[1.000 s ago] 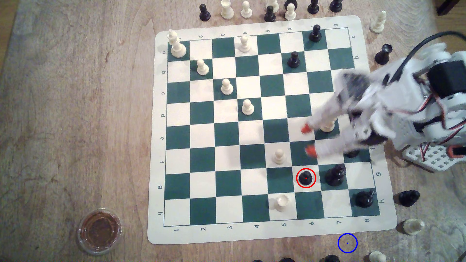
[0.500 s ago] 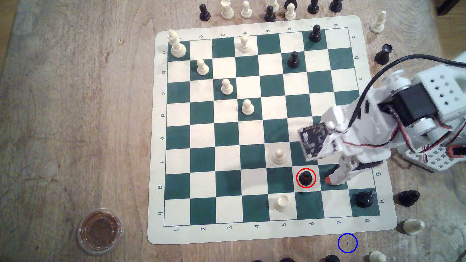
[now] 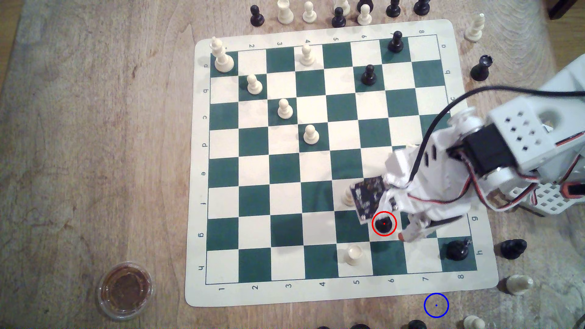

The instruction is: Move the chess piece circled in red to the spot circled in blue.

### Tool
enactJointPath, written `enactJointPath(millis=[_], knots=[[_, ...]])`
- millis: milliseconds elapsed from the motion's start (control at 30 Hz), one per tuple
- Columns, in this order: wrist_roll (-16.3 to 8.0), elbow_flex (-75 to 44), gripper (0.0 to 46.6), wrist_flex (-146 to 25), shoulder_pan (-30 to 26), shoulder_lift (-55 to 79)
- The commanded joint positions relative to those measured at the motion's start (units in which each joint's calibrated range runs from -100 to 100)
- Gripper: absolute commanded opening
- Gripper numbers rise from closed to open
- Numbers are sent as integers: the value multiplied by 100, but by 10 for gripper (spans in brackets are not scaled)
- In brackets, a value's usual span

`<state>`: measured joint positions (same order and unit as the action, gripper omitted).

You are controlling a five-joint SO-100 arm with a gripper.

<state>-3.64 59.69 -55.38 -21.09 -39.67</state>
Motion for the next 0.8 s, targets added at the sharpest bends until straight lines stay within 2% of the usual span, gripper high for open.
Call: enactJointPath(millis=[0,133,767], knots=[[0,-466,144,190,1,275],[29,-412,162,231,32,376],[142,-647,110,788,40,1149]])
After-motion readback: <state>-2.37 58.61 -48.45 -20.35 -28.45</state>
